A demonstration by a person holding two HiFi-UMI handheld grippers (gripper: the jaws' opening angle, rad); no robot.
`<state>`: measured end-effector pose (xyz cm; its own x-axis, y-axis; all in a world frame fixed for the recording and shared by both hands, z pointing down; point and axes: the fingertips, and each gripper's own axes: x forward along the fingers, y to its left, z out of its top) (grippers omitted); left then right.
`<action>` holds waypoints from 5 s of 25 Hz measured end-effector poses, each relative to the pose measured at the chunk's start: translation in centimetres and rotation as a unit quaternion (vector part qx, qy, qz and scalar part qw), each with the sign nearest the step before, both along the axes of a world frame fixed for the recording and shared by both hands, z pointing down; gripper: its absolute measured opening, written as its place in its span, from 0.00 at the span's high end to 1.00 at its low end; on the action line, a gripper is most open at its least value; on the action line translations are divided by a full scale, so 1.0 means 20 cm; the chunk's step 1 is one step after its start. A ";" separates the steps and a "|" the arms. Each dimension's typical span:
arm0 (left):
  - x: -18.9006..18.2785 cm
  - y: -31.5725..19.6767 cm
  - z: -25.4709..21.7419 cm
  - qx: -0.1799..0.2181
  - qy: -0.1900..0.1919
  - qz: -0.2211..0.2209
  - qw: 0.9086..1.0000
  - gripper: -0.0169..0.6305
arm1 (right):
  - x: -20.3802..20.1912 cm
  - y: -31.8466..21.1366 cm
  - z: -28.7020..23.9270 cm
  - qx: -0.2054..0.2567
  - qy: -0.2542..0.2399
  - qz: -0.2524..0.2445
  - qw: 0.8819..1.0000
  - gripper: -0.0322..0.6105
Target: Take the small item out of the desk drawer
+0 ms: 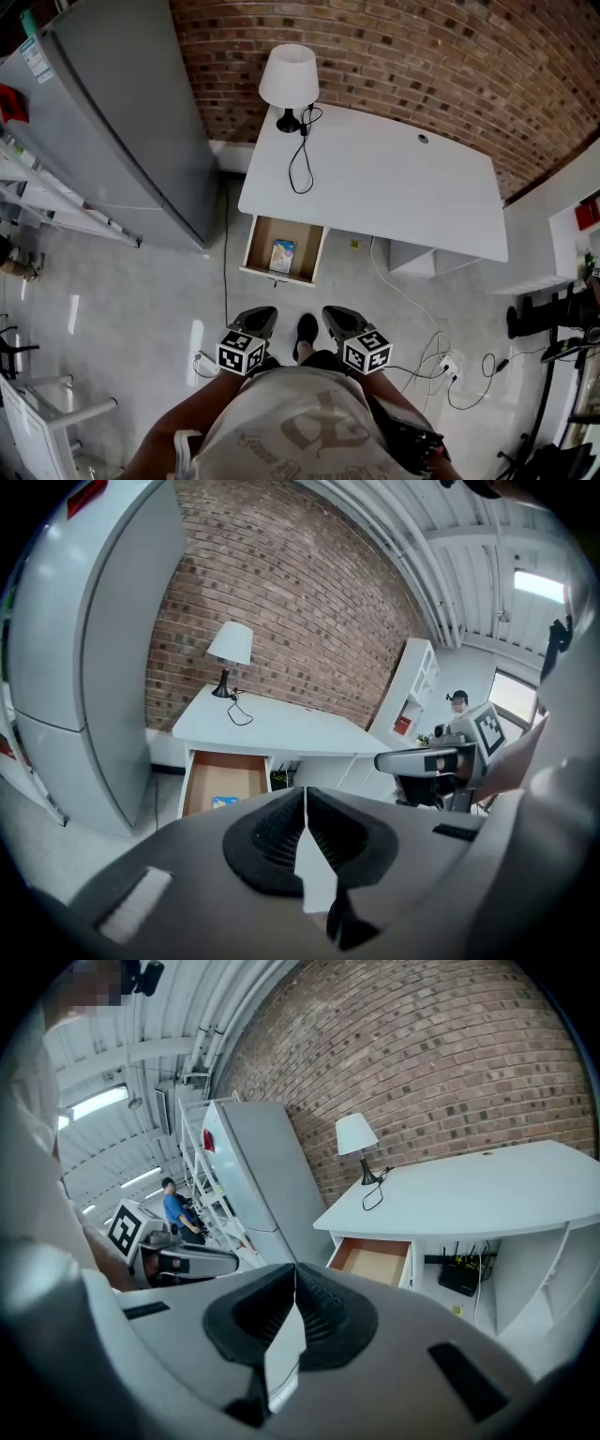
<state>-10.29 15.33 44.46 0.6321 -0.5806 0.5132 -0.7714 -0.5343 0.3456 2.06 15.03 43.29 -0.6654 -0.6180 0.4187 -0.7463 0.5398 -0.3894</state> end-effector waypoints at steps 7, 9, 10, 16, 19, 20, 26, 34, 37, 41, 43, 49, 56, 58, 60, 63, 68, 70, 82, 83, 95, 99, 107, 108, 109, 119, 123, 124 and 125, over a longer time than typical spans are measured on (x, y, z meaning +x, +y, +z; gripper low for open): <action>-0.02 -0.18 -0.01 -0.003 -0.010 -0.026 1.000 0.95 | -0.03 -0.24 0.00 0.001 -0.007 -0.029 1.000 0.94; -0.03 -0.23 -0.01 -0.003 -0.013 -0.035 0.999 0.95 | -0.03 -0.30 0.00 0.002 -0.010 -0.037 0.999 0.94; -0.03 -0.25 -0.01 -0.002 -0.015 -0.039 0.999 0.95 | -0.03 -0.33 0.00 0.001 -0.011 -0.041 0.999 0.94; -0.03 -0.41 -0.01 0.000 -0.044 -0.066 0.997 0.95 | 0.00 -0.51 0.01 -0.001 -0.017 -0.063 0.998 0.94; 0.00 -0.49 -0.02 0.003 -0.050 -0.076 0.996 0.95 | 0.02 -0.60 0.02 0.000 -0.019 -0.072 0.997 0.94; 0.00 -0.51 -0.02 0.004 -0.050 -0.080 0.995 0.95 | 0.03 -0.62 0.02 0.001 -0.020 -0.075 0.997 0.94; 0.04 -0.65 -0.04 0.009 -0.053 -0.103 0.993 0.95 | 0.10 -0.73 0.03 0.001 -0.018 -0.093 0.995 0.94; 0.07 -0.71 -0.02 -0.005 -0.047 -0.102 0.994 0.95 | 0.15 -0.77 0.09 -0.025 -0.021 -0.083 0.996 0.94; 0.06 -0.71 0.02 -0.016 -0.045 -0.098 0.994 0.95 | 0.13 -0.78 0.11 -0.034 -0.017 -0.078 0.996 0.94; 0.00 -0.76 0.06 -0.025 -0.048 -0.100 0.993 0.95 | 0.13 -0.81 0.13 -0.039 -0.010 -0.060 0.997 0.94; -0.03 -0.81 0.07 -0.031 -0.049 -0.099 0.993 0.95 | 0.14 -0.83 0.13 -0.041 -0.009 -0.043 0.998 0.94; -0.05 -0.95 0.10 -0.032 -0.050 -0.059 0.996 0.96 | 0.18 -0.89 0.15 -0.049 0.005 -0.002 0.999 0.94; -0.05 -1.02 0.20 -0.064 -0.036 -0.015 0.997 0.96 | 0.14 -0.93 0.18 -0.060 0.020 0.031 0.998 0.94; -0.06 -1.03 0.24 -0.073 -0.034 -0.009 0.997 0.96 | 0.12 -0.92 0.19 -0.064 0.024 0.043 0.997 0.94; -0.08 -1.05 0.27 -0.082 -0.033 -0.004 0.996 0.96 | 0.12 -0.92 0.20 -0.069 0.028 0.054 0.996 0.94; -0.09 -1.08 0.31 -0.090 -0.033 0.008 0.995 0.96 | 0.12 -0.92 0.21 -0.075 0.034 0.072 0.994 0.94; -0.09 -1.12 0.38 -0.097 -0.036 0.032 0.994 0.96 | 0.10 -0.91 0.26 -0.084 0.040 0.088 0.992 0.94; -0.10 -1.12 0.41 -0.103 -0.040 0.038 0.993 0.96 | 0.08 -0.90 0.28 -0.089 0.041 0.094 0.991 0.94; -0.03 -1.10 0.54 -0.139 -0.048 0.055 0.988 0.96 | 0.10 -0.95 0.37 -0.108 0.031 0.103 0.988 0.94; -0.02 -1.10 0.56 -0.142 -0.052 0.053 0.987 0.96 | 0.10 -0.95 0.38 -0.110 0.029 0.101 0.988 0.94; 0.05 -1.02 0.80 -0.180 -0.095 0.027 0.979 0.96 | 0.13 -0.95 0.58 -0.139 0.015 0.059 0.988 0.94; 0.07 -0.99 0.86 -0.189 -0.103 0.023 0.976 0.96 | 0.15 -0.92 0.63 -0.148 0.011 0.049 0.988 0.94; 0.08 -0.92 1.01 -0.222 -0.106 -0.012 0.969 0.96 | 0.16 -0.83 0.73 -0.155 0.001 0.024 0.988 0.94; 0.08 -0.92 1.03 -0.224 -0.110 -0.016 0.968 0.96 | 0.17 -0.82 0.74 -0.157 -0.001 0.023 0.987 0.94; 0.08 -0.92 1.06 -0.227 -0.113 -0.021 0.967 0.96 | 0.17 -0.81 0.76 -0.159 -0.003 0.022 0.987 0.94; 0.06 -0.99 1.21 -0.223 -0.149 -0.060 0.962 0.93 | 0.18 -0.77 0.90 -0.173 -0.015 0.003 0.985 0.94; 0.05 -1.00 1.25 -0.226 -0.154 -0.074 0.959 0.85 | 0.20 -0.78 0.93 -0.175 -0.018 -0.003 0.984 0.94; 0.05 -1.00 1.26 -0.227 -0.154 -0.077 0.959 0.84 | 0.21 -0.78 0.95 -0.176 -0.018 -0.006 0.984 0.94; 0.05 -1.00 1.27 -0.227 -0.156 -0.079 0.958 0.84 | 0.22 -0.78 0.96 -0.176 -0.017 -0.009 0.984 0.94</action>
